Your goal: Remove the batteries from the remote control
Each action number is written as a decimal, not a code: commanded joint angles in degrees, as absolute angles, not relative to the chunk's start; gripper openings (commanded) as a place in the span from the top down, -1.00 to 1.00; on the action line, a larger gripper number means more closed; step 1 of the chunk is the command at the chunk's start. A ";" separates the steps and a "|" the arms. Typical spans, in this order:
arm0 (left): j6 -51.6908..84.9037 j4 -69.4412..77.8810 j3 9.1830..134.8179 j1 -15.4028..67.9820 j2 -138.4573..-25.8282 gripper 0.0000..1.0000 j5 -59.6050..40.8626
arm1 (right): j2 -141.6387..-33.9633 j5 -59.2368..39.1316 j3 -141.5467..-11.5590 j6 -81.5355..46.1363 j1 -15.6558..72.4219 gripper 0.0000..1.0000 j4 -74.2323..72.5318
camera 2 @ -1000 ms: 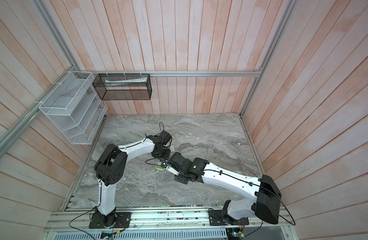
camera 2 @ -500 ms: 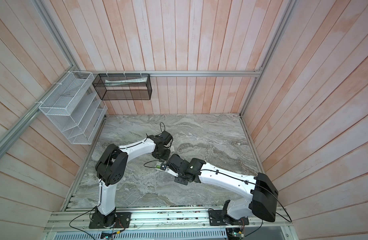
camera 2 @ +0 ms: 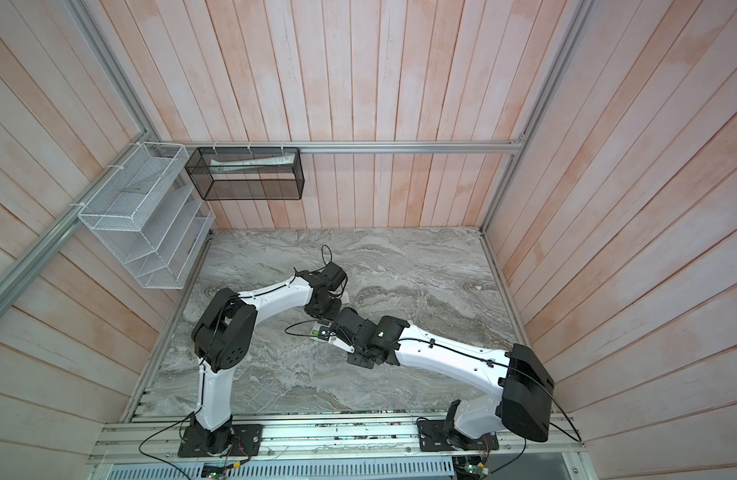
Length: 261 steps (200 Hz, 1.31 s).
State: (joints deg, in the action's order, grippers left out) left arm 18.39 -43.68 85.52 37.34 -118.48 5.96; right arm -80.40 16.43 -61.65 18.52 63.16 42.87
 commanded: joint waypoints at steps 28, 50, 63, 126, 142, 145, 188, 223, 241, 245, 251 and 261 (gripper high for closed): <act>17.64 -47.46 86.03 37.31 -120.71 0.02 9.05 | -81.03 17.48 -63.58 19.37 63.50 1.00 42.16; 17.66 -47.54 86.13 37.42 -120.94 0.02 9.05 | -81.07 17.12 -63.63 19.54 63.46 1.00 42.01; 17.59 -47.72 86.29 37.44 -121.11 0.02 9.38 | -81.36 16.90 -63.66 19.67 63.52 1.00 42.06; 17.48 -48.09 86.48 37.53 -121.62 0.02 10.03 | -82.47 16.26 -64.05 20.09 63.54 1.00 42.82; 17.49 -48.37 86.66 37.55 -121.69 0.01 10.47 | -82.95 16.57 -64.19 20.00 63.57 1.00 43.31; 17.47 -48.44 86.73 37.53 -121.80 0.02 10.50 | -83.02 16.61 -64.16 19.98 63.55 1.00 43.39; 17.17 -49.61 87.53 37.53 -122.39 0.01 12.07 | -83.32 16.84 -64.94 19.87 63.59 1.00 44.37; 17.19 -50.36 88.08 37.59 -123.01 0.01 13.09 | -83.38 17.06 -65.64 19.87 63.72 1.00 45.31; 17.23 -50.37 88.26 37.62 -123.09 0.01 13.03 | -83.46 16.62 -65.59 19.99 63.79 1.00 45.26; 17.20 -50.29 88.31 37.62 -123.06 0.02 13.01 | -83.51 16.66 -65.65 19.96 63.81 1.00 45.05; 17.15 -50.27 88.41 37.70 -123.14 0.01 12.92 | -83.49 16.62 -65.50 20.00 63.85 1.00 44.79; 17.21 -50.21 88.40 37.79 -123.18 0.01 12.92 | -83.48 16.35 -65.49 19.96 63.90 1.00 44.45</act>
